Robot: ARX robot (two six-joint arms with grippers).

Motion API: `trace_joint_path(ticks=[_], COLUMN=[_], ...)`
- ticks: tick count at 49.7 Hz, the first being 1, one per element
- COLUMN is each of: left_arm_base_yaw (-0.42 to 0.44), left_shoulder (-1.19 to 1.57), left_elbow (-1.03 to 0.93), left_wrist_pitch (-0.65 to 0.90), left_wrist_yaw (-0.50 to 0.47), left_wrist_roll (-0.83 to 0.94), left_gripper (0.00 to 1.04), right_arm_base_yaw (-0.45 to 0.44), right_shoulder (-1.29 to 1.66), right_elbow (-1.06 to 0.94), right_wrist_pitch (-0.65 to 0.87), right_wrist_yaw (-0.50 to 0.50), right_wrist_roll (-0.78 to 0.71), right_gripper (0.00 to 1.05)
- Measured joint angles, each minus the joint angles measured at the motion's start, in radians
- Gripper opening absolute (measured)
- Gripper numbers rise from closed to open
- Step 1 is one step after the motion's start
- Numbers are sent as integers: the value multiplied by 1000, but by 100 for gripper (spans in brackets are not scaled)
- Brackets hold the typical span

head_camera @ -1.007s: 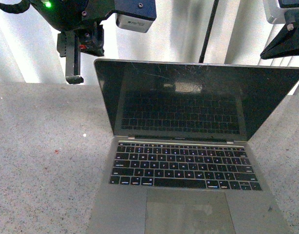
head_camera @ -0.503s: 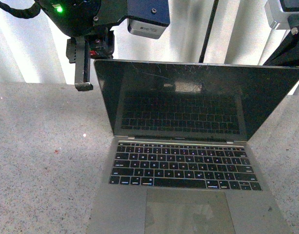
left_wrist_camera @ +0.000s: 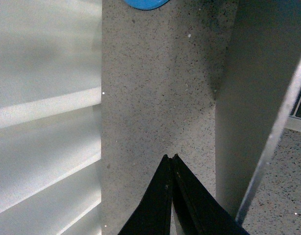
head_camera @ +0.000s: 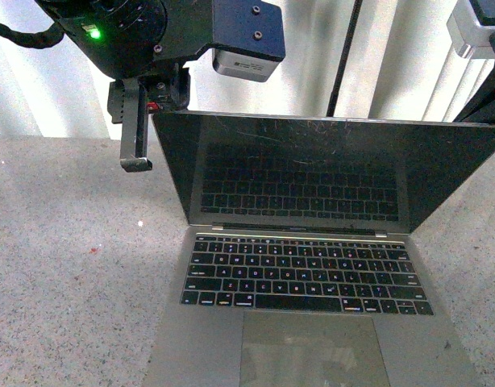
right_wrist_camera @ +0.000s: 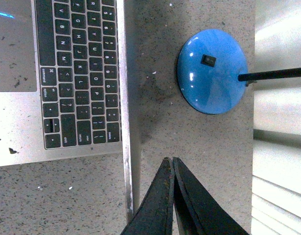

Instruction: Close laptop

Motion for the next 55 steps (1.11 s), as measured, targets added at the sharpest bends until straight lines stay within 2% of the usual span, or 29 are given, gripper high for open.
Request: trace_joint_path(ticks=[26, 55], left_arm_base_yaw=[-11, -33], left_shoulder=[-33, -40], left_elbow=[-111, -193], left_wrist_pitch=[-63, -29], left_wrist_yaw=[44, 44], left_wrist_roll=[-94, -117], left_gripper=[4, 4], right_arm_base_yaw=[24, 59], right_shoulder=[-23, -23], right_elbow=[-56, -214], right_wrist_pitch=[-93, 25], right_wrist_yaw=[26, 6], right_wrist_roll=[199, 312], right_gripper=[3, 3])
